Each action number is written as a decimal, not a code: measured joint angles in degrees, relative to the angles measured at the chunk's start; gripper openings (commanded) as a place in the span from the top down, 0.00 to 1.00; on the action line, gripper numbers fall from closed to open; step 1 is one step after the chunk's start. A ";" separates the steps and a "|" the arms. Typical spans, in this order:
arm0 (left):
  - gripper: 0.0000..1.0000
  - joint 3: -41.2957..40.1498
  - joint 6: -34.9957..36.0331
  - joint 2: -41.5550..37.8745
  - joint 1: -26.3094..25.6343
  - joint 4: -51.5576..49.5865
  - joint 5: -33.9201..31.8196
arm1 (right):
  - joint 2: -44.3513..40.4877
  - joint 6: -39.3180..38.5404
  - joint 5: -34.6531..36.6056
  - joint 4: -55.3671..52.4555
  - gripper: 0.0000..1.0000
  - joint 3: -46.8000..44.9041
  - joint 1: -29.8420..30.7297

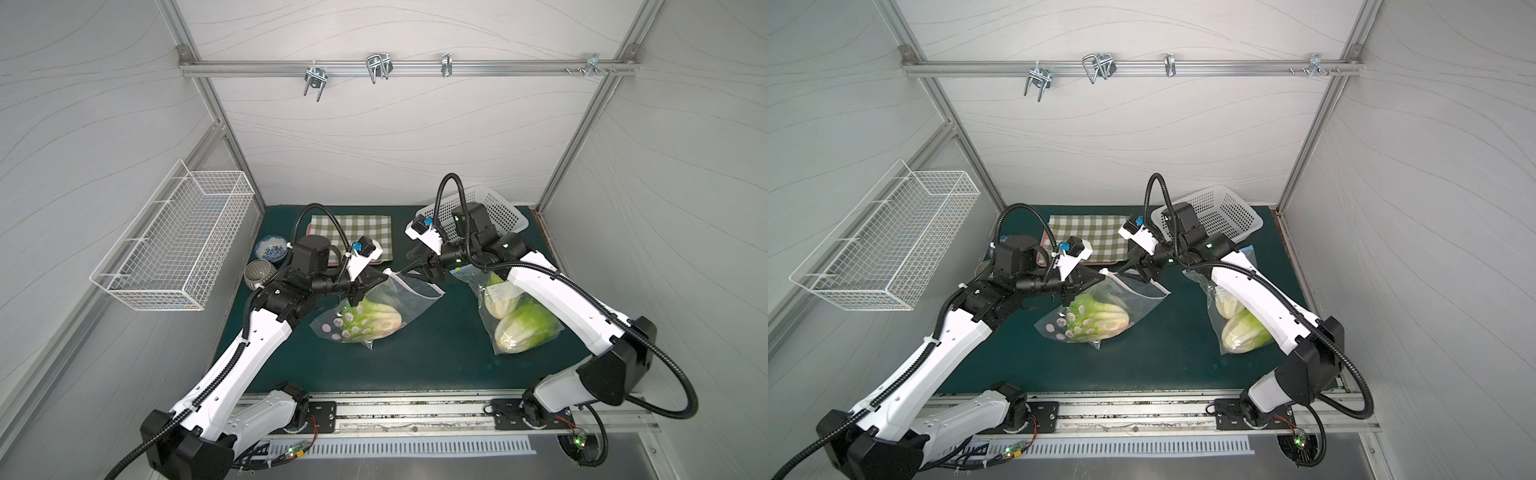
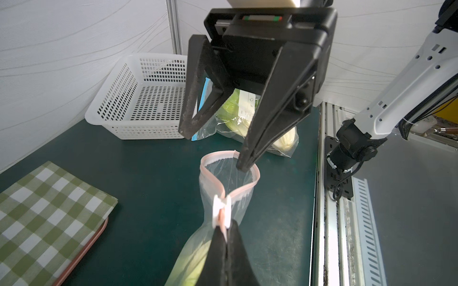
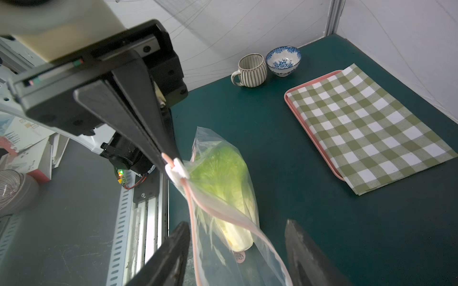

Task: Put the chinese cabbages into a zipper bag and zip it
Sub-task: Zip the zipper on the zipper food storage bag.

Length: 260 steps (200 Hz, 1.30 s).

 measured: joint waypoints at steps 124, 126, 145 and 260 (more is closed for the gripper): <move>1.00 -0.44 1.40 -0.74 -0.15 -2.27 2.99 | 6.51 -0.42 -11.69 -1.97 0.62 6.25 2.49; 1.00 -0.44 1.49 -0.74 -0.15 -2.36 3.02 | 6.58 -0.48 -12.02 -2.03 0.63 6.25 2.49; 1.00 -0.44 1.86 -0.76 -0.26 -3.08 3.17 | 6.88 -0.70 -14.86 -2.40 0.66 6.01 2.49; 1.00 -0.44 2.58 -0.76 -0.31 -3.61 3.06 | 9.25 -1.99 -19.98 -3.48 0.87 5.81 2.49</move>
